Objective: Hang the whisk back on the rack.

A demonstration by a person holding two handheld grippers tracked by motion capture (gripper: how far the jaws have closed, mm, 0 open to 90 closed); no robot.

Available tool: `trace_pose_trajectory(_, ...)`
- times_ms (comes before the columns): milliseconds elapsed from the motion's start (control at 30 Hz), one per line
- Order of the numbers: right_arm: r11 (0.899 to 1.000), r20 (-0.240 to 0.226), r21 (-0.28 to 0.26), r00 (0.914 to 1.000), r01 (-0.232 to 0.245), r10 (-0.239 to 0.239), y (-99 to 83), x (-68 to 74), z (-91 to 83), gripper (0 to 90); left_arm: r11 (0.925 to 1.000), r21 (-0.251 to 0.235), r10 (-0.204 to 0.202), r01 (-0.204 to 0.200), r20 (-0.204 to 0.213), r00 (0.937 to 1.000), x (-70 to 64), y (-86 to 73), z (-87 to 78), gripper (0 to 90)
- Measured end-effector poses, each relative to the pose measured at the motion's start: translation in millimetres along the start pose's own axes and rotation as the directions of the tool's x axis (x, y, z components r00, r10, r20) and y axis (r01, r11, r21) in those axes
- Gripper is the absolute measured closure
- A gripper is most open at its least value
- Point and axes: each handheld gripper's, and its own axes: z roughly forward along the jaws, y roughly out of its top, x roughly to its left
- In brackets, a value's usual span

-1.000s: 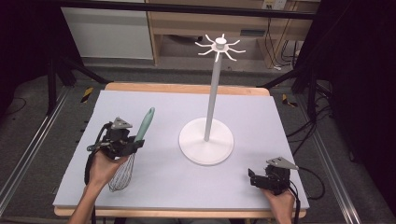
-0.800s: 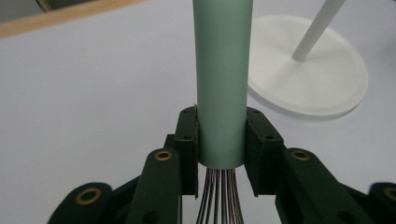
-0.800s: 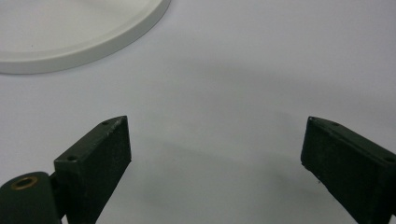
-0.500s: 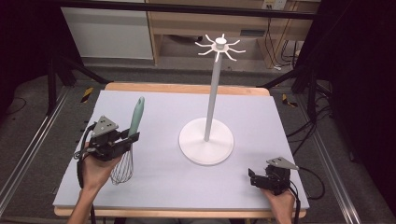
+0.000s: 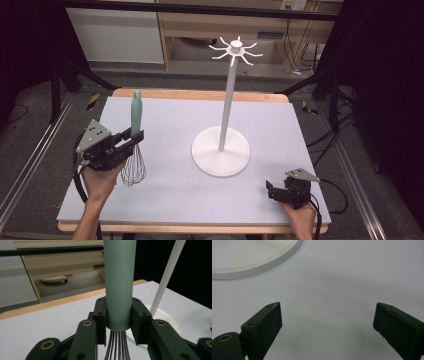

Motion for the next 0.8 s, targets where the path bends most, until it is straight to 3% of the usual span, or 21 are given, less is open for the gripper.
trace_pose_trajectory(133,1.0,0.0,0.001,1.0,0.0,0.0,0.0,0.0,0.2,9.0,0.9988,-0.049,-0.005,0.005,0.004,1.0,-2.1,5.7,-2.7,68.5)
trace_pose_trajectory(567,1.0,-0.001,-0.008,1.0,-0.006,0.006,0.3,0.3,-0.9,9.0,0.9906,-0.137,-0.002,0.009,0.057,0.9984,-14.8,36.5,-2.5,68.5)
trace_pose_trajectory(800,1.0,0.0,-0.008,1.0,-0.002,0.002,0.4,0.0,-1.2,9.0,0.9888,-0.149,0.017,-0.006,0.075,0.997,-22.7,50.6,3.0,68.5)
